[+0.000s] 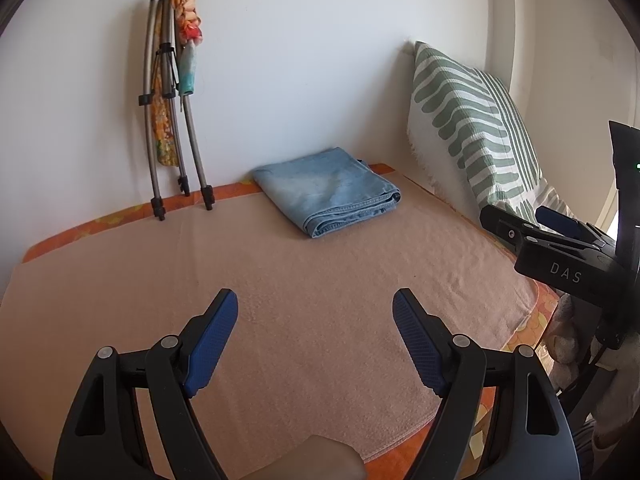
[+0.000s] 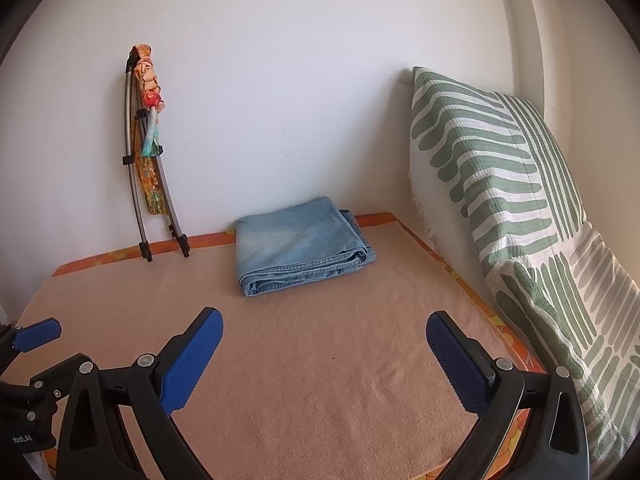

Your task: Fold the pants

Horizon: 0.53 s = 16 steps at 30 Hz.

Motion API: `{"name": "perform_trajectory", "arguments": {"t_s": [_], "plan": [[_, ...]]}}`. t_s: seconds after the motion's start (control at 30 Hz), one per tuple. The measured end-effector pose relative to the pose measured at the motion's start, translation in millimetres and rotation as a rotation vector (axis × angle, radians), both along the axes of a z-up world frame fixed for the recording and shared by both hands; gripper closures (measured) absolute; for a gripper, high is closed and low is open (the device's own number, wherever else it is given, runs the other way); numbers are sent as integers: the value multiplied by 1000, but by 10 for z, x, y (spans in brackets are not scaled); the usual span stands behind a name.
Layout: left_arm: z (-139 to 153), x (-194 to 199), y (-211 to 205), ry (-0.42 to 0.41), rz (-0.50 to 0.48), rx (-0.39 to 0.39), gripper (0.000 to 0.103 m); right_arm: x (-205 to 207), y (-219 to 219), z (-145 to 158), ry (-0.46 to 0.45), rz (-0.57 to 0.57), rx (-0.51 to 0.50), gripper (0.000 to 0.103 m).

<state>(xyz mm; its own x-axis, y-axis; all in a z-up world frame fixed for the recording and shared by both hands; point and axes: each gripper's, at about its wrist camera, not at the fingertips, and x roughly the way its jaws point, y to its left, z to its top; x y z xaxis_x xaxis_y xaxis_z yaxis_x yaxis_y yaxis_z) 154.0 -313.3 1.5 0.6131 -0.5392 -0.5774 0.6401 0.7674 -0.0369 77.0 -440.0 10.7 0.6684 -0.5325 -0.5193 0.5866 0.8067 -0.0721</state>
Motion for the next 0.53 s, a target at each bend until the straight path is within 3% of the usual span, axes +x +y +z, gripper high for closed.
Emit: {"name": "perform_trajectory", "arguments": {"t_s": [0.2,0.53], "plan": [[10,-38,2,-30,-2,6,23,-4,-11,-2,0,0,-1,0],[7,-27,12,-11,9,6,23,12,9,-8,6,5,-8,0]]}}
